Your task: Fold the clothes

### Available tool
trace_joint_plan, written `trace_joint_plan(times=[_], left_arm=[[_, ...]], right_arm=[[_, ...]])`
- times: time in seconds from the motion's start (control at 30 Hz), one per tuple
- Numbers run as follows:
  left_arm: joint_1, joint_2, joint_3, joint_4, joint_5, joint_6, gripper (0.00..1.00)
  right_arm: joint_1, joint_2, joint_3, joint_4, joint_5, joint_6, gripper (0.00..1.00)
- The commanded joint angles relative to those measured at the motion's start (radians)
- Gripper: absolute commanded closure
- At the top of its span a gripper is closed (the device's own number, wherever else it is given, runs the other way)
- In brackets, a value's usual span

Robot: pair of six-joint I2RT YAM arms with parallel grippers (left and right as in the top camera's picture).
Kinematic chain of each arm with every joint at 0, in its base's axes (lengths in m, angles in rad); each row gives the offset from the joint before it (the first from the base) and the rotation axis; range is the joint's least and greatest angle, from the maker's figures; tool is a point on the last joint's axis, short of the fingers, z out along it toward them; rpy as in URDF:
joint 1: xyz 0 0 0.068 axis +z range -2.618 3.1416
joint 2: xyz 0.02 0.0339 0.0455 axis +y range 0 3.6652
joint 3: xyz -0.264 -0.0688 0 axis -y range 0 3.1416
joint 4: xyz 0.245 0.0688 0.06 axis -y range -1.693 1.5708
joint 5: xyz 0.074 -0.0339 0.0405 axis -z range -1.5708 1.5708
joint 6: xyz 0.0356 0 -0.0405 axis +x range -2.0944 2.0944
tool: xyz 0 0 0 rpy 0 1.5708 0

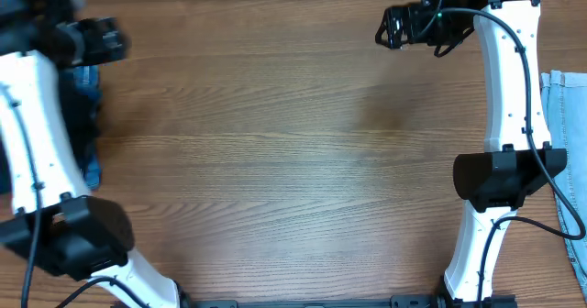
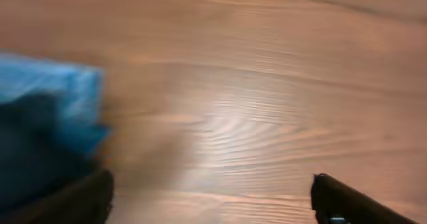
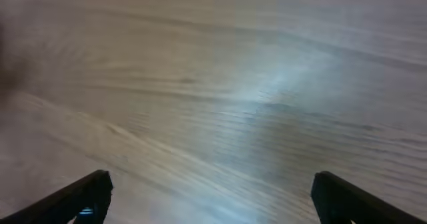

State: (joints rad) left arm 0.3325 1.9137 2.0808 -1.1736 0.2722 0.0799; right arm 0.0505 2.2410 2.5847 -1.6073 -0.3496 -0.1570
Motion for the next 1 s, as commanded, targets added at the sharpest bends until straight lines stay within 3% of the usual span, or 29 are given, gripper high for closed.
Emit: trace_joint_plan(times=[0.0,0.17,0.2,0.27,0.47,0.8,0.97], left_arm=[[-0.193,-0.010,0.021,0.026,-0.159,0.036,0.00],[-0.243,-0.013,0.023,-0.014,-0.161,0.018,0.00],[-0.225,-0.028,0.024,-0.067,-0.079,0.096,0.00],[-0.198,-0.060,0.023,-0.107,-0.005,0.134,0.00],[-0.102,-0.238,-0.024,-0.127,0.048,0.152,0.00],[-0.082,-0.897,-0.696,0.147,-0.021,0.106,0.00],[-0.082,-1.069,-0.877,0.183,-0.053,0.051,0.00]], right_arm=[[-0.055,-0.033,0.027,0.097,0.046,0.105,0.00],[-0.081,-0.035,0.027,0.124,0.048,0.101,0.00],[-0.096,-0.054,0.027,0.085,0.077,0.106,0.00],[-0.116,-0.094,0.027,0.040,0.087,0.106,0.00],[-0.137,-0.258,0.027,-0.005,0.130,0.105,0.00],[-0.137,-0.482,0.007,-0.087,0.133,0.100,0.00],[-0.137,-0.608,-0.221,-0.059,0.132,0.092,0.00]])
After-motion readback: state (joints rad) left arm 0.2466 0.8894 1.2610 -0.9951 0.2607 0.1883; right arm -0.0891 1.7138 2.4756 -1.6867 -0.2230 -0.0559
